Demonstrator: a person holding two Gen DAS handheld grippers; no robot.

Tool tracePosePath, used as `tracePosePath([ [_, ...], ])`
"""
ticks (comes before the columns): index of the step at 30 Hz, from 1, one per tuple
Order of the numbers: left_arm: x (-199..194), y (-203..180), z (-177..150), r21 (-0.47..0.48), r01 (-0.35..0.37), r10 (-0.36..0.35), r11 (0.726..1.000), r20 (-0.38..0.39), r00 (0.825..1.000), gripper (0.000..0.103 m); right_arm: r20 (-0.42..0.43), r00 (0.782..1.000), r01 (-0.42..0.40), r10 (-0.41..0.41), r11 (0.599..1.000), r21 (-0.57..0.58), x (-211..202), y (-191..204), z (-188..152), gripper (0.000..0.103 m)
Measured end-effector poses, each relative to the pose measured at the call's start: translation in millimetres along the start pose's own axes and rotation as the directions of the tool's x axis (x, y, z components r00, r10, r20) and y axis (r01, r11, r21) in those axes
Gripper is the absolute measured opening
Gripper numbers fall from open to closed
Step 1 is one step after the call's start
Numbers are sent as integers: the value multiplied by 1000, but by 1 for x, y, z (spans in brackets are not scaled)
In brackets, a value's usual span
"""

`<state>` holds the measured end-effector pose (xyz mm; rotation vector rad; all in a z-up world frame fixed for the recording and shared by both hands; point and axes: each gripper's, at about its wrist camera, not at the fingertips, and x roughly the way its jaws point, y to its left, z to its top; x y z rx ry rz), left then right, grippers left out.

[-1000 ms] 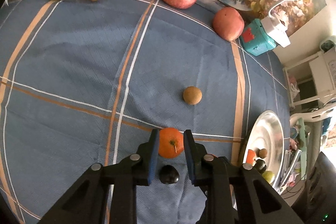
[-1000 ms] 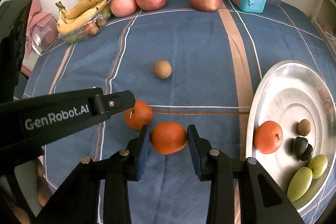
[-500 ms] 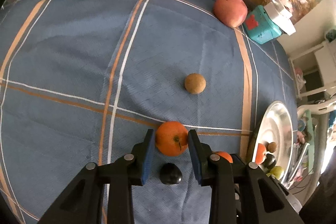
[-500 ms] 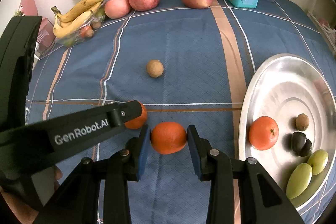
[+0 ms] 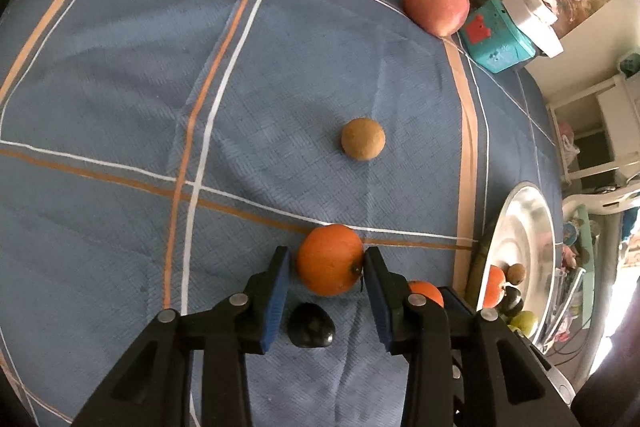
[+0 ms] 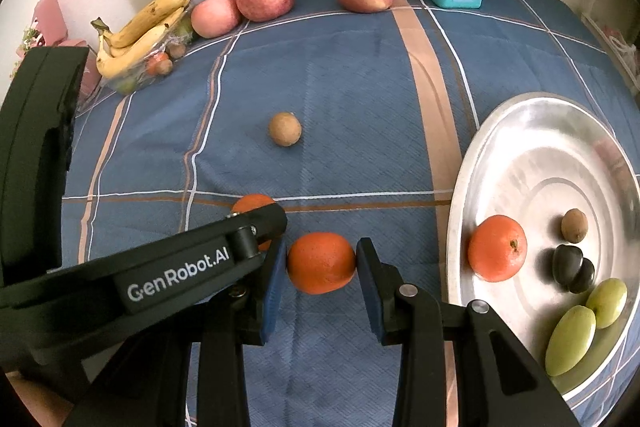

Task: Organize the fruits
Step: 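Lift both tangerines and carry them over the steel plate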

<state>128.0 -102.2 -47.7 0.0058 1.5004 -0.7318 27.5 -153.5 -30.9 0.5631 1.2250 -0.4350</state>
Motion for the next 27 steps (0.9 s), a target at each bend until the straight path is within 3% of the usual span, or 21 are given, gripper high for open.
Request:
tracePosePath([
  [6,-5,1,1,-4,0,0,1000,7,1000,36,1,1000,-7,7,1000,7,-1,-2,1,37],
  [18,-46,31,11,-120,36,-20,992,130,991,35,40,999,-36,34,998,45,-14,-9,4,37],
  [27,-64,22,8,-102,57,-39,993,167,985,35,153,986,-105,71,967,232,-48,-64,9,37],
])
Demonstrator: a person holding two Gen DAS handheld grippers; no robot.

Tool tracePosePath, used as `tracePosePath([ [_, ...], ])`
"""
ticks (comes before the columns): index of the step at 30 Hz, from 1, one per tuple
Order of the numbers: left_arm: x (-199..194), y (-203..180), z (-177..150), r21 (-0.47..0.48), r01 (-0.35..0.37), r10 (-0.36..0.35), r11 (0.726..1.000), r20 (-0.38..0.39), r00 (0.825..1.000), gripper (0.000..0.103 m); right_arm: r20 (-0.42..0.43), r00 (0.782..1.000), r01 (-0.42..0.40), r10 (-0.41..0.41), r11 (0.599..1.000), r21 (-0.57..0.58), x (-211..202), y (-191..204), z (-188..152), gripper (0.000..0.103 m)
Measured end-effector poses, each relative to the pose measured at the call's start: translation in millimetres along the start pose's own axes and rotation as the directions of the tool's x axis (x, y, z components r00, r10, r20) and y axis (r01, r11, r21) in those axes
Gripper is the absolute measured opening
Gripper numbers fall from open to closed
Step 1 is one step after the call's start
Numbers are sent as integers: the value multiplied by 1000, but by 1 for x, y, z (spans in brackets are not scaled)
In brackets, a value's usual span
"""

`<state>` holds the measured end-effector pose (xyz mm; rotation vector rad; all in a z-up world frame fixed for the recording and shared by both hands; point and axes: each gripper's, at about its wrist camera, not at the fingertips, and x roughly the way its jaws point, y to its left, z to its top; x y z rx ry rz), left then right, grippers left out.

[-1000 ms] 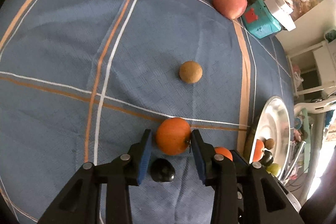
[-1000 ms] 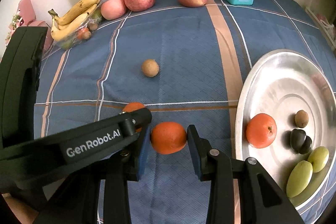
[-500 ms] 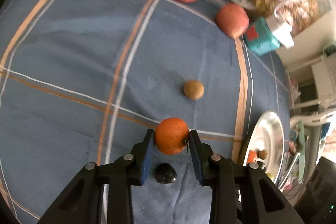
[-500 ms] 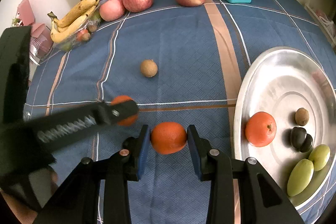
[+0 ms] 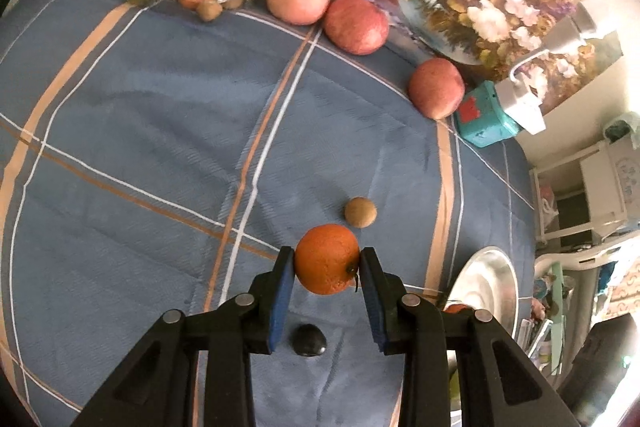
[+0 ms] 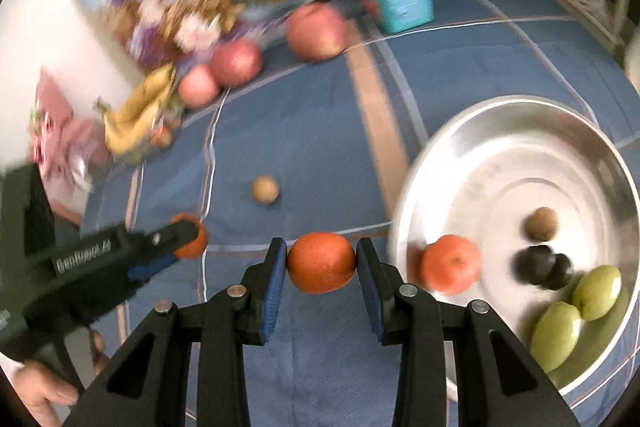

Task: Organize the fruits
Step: 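Lift both tangerines and carry them over the steel plate, then open both tools to release the tangerines into the plate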

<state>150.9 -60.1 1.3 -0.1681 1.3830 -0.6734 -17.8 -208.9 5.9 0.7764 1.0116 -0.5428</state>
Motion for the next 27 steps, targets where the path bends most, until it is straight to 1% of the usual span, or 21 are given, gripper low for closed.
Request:
tracePosePath([
  [2,0,-7,-2,16,-6,6,1000,3,1000,35,30,999,36,-37,998,50,-8,-18,4,37],
  [5,1,-21,-8,54,-3,4,999,-6,1000,35,54,991,119,-126,985,124,-19,-49,5,37],
  [8,4,-41,-18,115,2,1,993,-24,1000,35,68,968,225,-241,955,194,-27,-82,3,37],
  [9,5,-49,-22,139,3,1,990,-29,1000,35,71,962,244,-264,945,217,-29,-91,2,37],
  [12,12,-82,-42,244,1,10,970,-46,999,35,79,940,297,-331,912,281,-37,-118,0,37],
  [14,18,-104,-59,321,12,10,947,-66,998,35,80,928,322,-364,892,318,-41,-134,-3,37],
  [16,25,-121,-73,371,35,1,928,-94,996,35,75,922,334,-379,879,339,-44,-146,-5,37],
  [19,37,-138,-94,422,61,0,905,-144,990,35,64,921,338,-385,869,361,-46,-156,-8,38],
  [23,50,-151,-117,488,52,43,871,-181,982,36,54,922,339,-384,865,370,-45,-165,-10,38],
  [27,55,-152,-125,501,64,50,863,-212,976,38,53,923,338,-382,867,367,-44,-164,-11,38],
])
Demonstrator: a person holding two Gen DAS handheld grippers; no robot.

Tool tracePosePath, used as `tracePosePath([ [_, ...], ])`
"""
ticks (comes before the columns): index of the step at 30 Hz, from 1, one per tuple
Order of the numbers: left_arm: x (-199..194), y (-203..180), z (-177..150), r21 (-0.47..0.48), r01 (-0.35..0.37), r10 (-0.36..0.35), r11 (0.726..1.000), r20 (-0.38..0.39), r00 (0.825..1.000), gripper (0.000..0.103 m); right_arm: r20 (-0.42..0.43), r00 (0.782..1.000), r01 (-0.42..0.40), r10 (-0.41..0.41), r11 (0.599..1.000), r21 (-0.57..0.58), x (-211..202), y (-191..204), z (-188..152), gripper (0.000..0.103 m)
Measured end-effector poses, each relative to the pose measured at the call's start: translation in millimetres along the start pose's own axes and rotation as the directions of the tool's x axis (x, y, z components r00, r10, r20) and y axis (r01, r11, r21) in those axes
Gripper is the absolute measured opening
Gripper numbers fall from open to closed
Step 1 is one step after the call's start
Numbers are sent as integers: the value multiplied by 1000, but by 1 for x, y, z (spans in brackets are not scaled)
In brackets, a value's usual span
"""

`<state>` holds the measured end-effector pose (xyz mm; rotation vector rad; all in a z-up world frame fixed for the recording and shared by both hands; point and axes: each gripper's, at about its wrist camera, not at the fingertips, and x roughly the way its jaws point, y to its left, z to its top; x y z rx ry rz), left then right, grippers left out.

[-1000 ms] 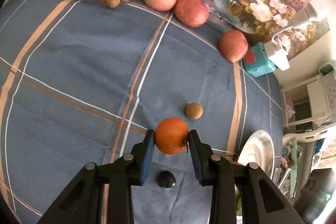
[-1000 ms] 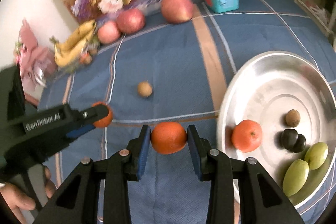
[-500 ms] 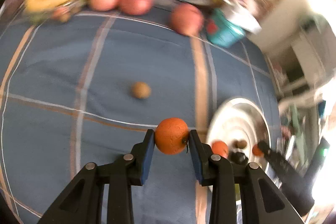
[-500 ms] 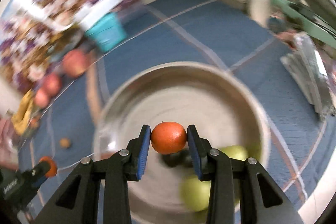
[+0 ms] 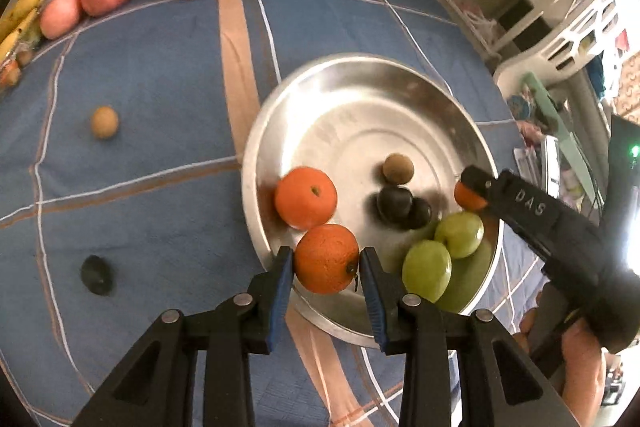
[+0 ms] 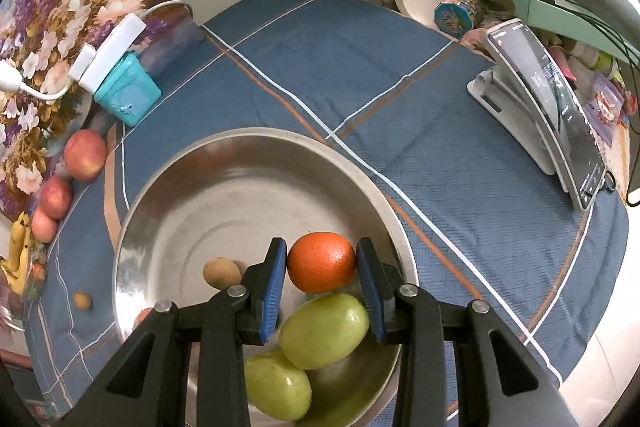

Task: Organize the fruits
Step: 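Open both tools to release the tangerines into the plate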

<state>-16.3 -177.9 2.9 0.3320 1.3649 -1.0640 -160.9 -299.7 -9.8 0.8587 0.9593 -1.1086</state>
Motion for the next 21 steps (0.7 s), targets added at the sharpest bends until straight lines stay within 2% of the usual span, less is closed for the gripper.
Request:
tracePosePath([
  [2,-2,0,-1,4,8,-9,1000,4,1000,52,3,1000,4,-4,1000,-1,0,0,-1,38],
  [4,-6,0,-2,5,11,-11,1000,11,1000,56,7,1000,7,-7,1000,0,-1,2,-1,38],
  [7,-8,1,-2,9,-7,7,1000,12,1000,56,21,1000,17,-17,1000,-6,-4,3,-2,38],
  [11,-12,17,2,-56,-1,2,998,8,1000,56,50,998,32,-31,999,-20,-9,6,-2,39],
  [13,-18,28,3,-93,-19,21,995,22,1000,57,68,997,47,-44,998,-41,-12,10,-2,39],
  [17,-30,56,3,-182,-49,60,982,55,997,61,97,994,69,-57,991,-119,-19,29,-7,40],
  [19,-36,72,2,-230,-65,82,971,64,995,62,100,994,63,-47,984,-169,-20,43,-12,49],
  [21,-42,87,0,-273,-80,103,959,71,992,62,96,995,44,-21,970,-238,-23,62,-20,51],
])
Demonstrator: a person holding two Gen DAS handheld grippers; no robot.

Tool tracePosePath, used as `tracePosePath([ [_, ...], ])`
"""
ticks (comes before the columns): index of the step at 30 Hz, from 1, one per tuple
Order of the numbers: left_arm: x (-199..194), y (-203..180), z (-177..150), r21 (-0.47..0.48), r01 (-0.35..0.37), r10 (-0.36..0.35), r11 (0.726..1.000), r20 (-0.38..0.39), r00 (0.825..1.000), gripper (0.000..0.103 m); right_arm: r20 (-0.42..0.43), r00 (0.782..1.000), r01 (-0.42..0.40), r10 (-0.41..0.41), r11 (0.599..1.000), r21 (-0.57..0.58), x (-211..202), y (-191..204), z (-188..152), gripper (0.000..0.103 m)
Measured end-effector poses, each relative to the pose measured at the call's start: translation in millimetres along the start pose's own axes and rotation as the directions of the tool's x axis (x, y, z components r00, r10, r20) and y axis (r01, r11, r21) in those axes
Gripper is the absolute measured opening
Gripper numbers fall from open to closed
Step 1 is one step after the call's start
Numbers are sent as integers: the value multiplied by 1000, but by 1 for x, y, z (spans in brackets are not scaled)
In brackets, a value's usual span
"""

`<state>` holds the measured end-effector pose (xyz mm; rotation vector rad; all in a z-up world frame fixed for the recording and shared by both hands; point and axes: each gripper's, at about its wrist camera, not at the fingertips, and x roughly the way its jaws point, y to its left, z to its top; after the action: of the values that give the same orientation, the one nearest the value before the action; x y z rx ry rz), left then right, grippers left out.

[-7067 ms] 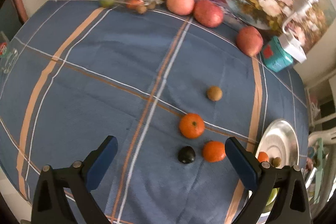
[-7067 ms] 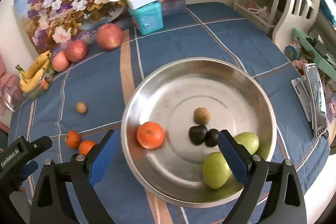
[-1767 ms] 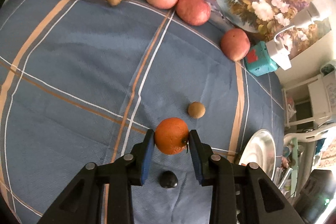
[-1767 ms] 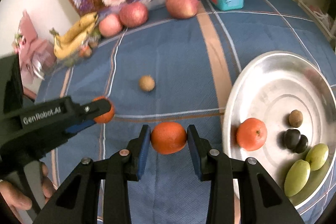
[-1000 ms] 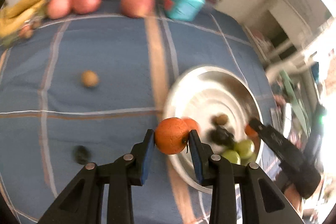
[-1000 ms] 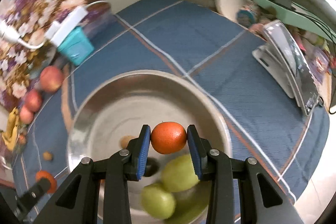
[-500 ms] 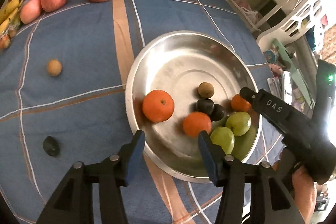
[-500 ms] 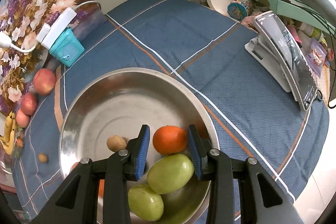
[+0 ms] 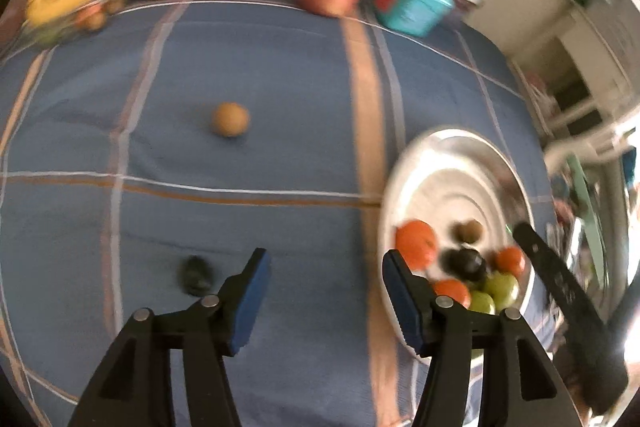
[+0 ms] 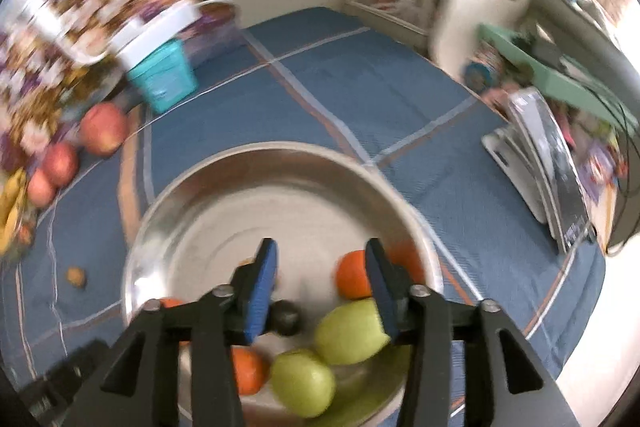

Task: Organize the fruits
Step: 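Open both tools to release the tangerines into the plate, then move the left tool to the last black fruit and grasp it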

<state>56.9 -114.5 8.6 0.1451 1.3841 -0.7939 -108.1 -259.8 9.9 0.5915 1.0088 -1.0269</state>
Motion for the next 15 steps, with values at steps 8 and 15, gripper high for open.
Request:
tracePosePath([
  [8,-18,57,2,-139,-51,57,989,38,998,74,17,995,-89,96,963,-254,-20,81,-26,78],
  [15,-27,91,-11,-216,-85,96,973,41,995,89,7,992,-114,123,939,-325,-29,114,-43,86],
])
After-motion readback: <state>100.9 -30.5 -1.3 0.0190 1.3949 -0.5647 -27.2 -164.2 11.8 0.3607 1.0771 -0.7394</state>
